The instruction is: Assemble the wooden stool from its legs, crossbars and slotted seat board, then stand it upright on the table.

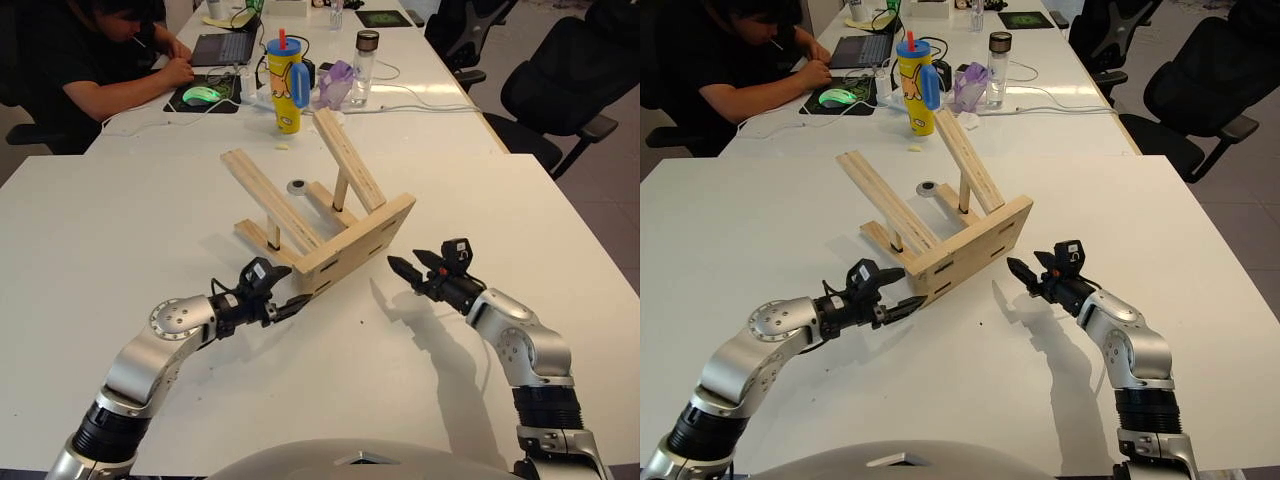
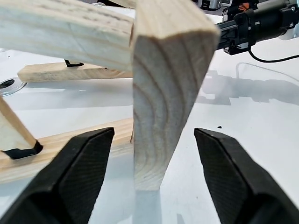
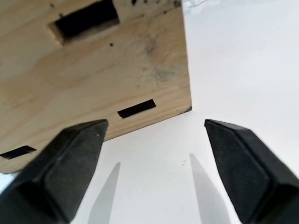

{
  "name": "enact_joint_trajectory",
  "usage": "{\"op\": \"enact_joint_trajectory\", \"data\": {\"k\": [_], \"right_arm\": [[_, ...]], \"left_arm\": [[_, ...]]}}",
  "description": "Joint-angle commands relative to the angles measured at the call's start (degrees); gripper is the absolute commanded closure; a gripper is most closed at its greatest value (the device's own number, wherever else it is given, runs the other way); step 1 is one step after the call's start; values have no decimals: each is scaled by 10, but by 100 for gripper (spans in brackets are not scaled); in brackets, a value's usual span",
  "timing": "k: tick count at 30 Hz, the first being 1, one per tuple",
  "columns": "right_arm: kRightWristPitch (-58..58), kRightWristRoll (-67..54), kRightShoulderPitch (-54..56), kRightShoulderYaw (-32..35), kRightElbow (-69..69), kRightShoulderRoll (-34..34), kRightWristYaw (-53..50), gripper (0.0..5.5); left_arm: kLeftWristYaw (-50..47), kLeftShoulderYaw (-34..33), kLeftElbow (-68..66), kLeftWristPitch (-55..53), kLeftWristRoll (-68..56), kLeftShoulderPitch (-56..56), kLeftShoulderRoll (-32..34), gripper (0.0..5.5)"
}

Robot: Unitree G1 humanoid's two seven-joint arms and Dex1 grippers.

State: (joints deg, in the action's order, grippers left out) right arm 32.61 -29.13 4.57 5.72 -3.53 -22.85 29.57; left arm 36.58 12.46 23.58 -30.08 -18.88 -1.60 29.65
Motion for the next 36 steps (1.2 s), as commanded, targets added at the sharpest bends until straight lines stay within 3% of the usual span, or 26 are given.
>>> {"op": "enact_joint_trajectory", "data": {"k": [1, 8, 10, 14, 18, 21, 25, 31, 36], "right_arm": [[-15, 26, 3, -7, 19, 1, 0, 163], [-38, 53, 3, 0, 52, 9, -11, 163], [-43, 59, 5, 0, 62, 11, -14, 163], [-50, 67, 9, 1, 81, 18, -16, 163], [-49, 70, 7, -3, 85, 25, -15, 163], [-47, 70, 5, -5, 87, 31, -18, 163], [-47, 70, 10, -10, 87, 40, -21, 163], [-43, 74, 17, -20, 92, 51, -22, 163], [-45, 77, 22, -27, 99, 59, -22, 163]], "left_arm": [[3, 3, -17, 5, -2, -16, -19, 287], [15, 2, -37, 9, -3, -23, -30, 393], [8, -11, -45, 2, -16, -32, -43, 402], [-55, -106, -40, -76, -154, -88, -135, 402], [-254, -273, -68, -104, -451, -202, -247, 406], [-361, -349, -120, -60, -572, -276, -259, 411], [-439, -436, -206, 4, -626, -318, -251, 419], [-454, -502, -318, 43, -622, -341, -213, 419], [-413, -496, -385, 43, -580, -336, -188, 419]]}}
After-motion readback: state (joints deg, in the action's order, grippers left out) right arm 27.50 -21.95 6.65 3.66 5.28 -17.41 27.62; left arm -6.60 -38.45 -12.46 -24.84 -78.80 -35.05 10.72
